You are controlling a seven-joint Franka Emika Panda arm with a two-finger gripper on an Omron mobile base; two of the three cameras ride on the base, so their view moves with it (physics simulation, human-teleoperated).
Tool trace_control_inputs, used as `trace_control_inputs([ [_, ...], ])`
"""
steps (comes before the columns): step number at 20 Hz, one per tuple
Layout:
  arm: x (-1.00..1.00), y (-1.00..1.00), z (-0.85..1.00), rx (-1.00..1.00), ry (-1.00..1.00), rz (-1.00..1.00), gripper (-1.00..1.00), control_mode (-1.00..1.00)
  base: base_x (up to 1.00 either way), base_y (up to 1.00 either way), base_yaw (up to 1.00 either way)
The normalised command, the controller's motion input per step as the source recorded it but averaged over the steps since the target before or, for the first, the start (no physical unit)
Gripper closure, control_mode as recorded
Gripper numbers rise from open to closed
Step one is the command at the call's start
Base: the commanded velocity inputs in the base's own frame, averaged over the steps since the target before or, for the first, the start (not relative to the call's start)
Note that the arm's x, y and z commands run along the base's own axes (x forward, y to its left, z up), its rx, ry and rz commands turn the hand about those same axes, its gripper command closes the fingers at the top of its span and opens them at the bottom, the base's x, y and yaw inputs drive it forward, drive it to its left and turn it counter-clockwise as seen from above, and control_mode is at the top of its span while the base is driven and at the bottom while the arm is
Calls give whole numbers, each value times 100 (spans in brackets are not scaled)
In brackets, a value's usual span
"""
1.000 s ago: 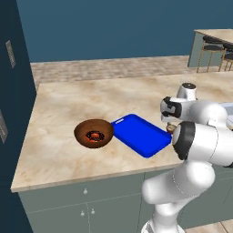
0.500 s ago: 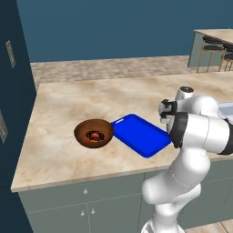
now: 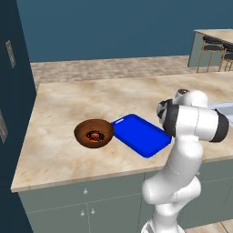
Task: Place the bowl with donut and the cupcake onto the tray.
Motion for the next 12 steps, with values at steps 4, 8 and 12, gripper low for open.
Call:
trace_control_inputs([
  [4, 36, -10, -23, 0, 1, 0, -100, -100, 0, 0, 0],
  [8, 35, -8, -22, 0, 1, 0, -100, -100, 0, 0, 0],
  [12, 28, -8, -23, 0, 1, 0, -100, -100, 0, 0, 0],
])
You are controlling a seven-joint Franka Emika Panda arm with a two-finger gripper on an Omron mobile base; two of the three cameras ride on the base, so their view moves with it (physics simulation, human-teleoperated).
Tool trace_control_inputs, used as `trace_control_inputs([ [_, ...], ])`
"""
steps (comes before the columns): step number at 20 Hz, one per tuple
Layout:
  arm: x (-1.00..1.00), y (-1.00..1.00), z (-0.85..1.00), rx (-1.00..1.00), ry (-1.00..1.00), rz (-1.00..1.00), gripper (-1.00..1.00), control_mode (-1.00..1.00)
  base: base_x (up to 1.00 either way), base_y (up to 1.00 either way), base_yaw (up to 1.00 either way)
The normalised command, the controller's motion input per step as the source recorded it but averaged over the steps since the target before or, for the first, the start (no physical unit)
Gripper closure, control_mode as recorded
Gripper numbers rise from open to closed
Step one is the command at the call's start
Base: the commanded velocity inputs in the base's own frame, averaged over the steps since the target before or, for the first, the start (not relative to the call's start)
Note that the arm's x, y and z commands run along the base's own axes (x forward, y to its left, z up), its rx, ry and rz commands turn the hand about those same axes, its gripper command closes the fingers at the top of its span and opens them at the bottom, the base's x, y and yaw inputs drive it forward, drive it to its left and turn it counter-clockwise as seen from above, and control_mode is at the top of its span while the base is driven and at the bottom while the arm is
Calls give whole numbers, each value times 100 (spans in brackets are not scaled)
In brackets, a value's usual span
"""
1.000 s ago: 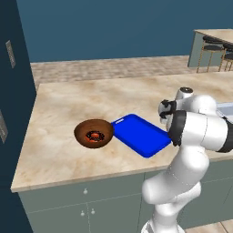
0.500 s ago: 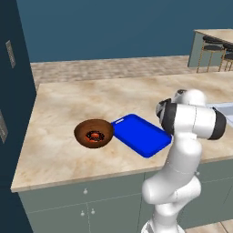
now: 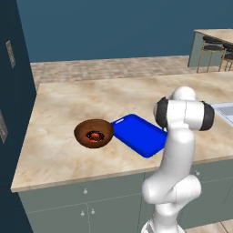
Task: Place the bowl with donut and the cupcake onto the tray.
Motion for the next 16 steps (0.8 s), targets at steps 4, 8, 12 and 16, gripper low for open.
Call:
trace_control_inputs([
  [4, 1, -4, -16, 0, 0, 0, -100, -100, 0, 0, 0],
  [8, -14, -9, -12, 0, 0, 0, -100, -100, 0, 0, 0],
  [12, -6, -3, -11, 0, 0, 0, -100, -100, 0, 0, 0],
  [16, 0, 0, -19, 0, 0, 0, -100, -100, 0, 0, 0],
])
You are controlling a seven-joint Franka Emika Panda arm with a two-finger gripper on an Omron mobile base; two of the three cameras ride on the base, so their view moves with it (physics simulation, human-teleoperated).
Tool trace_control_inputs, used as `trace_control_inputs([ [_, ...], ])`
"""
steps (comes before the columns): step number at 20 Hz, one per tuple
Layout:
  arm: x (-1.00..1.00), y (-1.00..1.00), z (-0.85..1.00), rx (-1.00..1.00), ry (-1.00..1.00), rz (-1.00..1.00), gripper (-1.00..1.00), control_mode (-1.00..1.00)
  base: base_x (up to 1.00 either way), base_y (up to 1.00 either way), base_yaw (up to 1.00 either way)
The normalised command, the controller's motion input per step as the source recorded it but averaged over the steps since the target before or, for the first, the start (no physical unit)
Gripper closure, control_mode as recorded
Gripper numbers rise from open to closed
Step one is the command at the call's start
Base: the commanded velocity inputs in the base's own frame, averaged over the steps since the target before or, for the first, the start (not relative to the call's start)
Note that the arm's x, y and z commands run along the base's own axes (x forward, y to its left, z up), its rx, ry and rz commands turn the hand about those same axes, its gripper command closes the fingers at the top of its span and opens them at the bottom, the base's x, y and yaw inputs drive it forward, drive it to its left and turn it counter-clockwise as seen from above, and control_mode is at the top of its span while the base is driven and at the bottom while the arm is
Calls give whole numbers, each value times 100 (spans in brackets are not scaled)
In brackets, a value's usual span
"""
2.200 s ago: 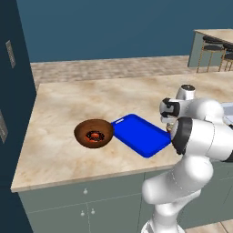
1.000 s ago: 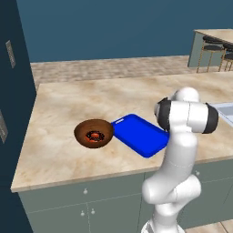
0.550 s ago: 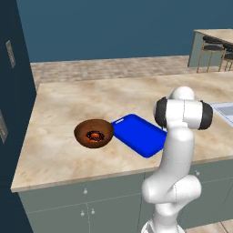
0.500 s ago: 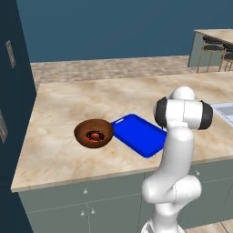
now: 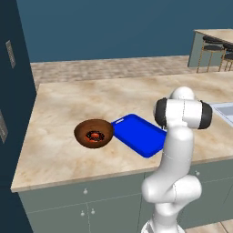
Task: Place the bowl with donut and the cupcake onto the tray.
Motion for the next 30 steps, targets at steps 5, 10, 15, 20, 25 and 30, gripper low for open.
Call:
trace_control_inputs([
  [5, 0, 0, -22, 0, 0, 0, 100, -100, 0, 0, 0],
  [10, 0, 0, -1, 0, -1, 0, 100, -100, 0, 0, 0],
  [15, -1, 2, 24, 0, -8, 0, 100, -100, 0, 0, 0],
  [20, -10, 14, 47, 0, -12, 0, 100, -100, 0, 0, 0],
  [25, -39, 36, 9, 0, -7, 1, 100, -100, 0, 0, 0],
  [30, -66, 46, 0, 0, -3, 4, 100, -100, 0, 0, 0],
])
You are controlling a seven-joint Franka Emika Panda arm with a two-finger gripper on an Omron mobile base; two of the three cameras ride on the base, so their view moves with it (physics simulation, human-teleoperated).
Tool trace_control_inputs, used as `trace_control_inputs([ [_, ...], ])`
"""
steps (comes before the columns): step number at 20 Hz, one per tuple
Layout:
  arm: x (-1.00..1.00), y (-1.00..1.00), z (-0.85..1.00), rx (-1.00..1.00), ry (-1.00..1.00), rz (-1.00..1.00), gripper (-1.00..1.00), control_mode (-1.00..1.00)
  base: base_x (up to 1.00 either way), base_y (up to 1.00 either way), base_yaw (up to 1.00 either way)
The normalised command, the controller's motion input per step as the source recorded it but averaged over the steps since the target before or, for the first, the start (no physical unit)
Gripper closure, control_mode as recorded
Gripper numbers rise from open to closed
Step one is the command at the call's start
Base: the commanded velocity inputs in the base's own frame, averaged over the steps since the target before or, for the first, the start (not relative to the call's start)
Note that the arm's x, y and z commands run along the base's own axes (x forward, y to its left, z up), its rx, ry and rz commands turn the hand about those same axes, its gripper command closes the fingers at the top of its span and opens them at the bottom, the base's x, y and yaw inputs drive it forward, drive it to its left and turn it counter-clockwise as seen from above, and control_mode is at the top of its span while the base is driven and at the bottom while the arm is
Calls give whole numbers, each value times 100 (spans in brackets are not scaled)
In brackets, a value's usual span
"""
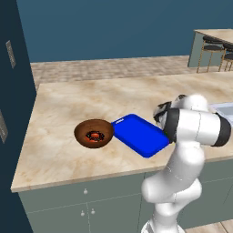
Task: Place the bowl with donut and the cupcake onto the tray.
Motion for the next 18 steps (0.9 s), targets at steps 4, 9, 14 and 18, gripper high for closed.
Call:
trace_control_inputs([
  [4, -62, 34, 10, -3, -6, 2, 100, -100, 0, 0, 0],
  [9, -45, 27, 29, -6, -9, 0, 100, -100, 0, 0, 0],
  [14, -13, 27, 18, -3, -7, 0, 100, -100, 0, 0, 0],
  [18, 0, 24, 1, 0, -3, 0, 100, -100, 0, 0, 0],
])
